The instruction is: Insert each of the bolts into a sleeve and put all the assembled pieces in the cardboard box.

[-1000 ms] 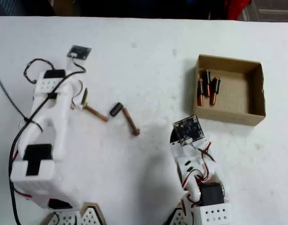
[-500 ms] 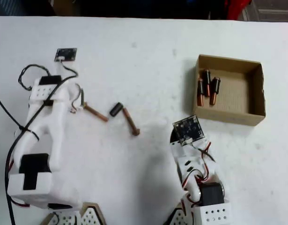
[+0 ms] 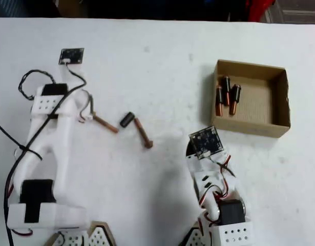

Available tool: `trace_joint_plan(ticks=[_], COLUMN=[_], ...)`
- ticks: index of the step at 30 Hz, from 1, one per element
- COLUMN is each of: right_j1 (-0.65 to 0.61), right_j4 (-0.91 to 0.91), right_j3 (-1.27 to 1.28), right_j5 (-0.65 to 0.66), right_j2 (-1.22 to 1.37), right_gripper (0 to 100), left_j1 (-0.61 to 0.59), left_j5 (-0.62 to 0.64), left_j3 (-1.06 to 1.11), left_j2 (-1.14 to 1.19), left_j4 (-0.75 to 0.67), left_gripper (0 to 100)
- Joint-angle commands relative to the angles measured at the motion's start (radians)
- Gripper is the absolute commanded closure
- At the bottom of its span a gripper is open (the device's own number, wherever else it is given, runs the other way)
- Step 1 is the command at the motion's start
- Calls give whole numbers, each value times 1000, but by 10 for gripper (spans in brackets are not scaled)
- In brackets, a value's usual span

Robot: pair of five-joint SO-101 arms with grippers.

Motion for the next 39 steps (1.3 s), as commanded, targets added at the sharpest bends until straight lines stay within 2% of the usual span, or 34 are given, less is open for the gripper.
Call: trace_joint_plan(ticks=[1,5,10,16,26,29,35,39], right_j1=[7,10,12,13,13,13,13,13], right_j4=[-25,-25,-25,-22,-22,-22,-22,-22], right_j3=[-11,-11,-11,-11,-11,-11,-11,-11], right_j5=[0,0,0,0,0,0,0,0], right_j2=[-10,-10,-10,-10,-10,-10,-10,-10], right_gripper=[981,981,981,981,981,981,981,981], left_j1=[70,99,79,74,81,81,76,76], left_j5=[198,288,351,362,364,364,364,376], left_j3=[-5,-3,-14,-12,-14,-14,-9,-6], left_j2=[-99,-101,1,137,157,159,163,163], left_j4=[43,55,41,-74,-87,-87,-87,-87], left_gripper=[980,980,980,980,977,919,701,670])
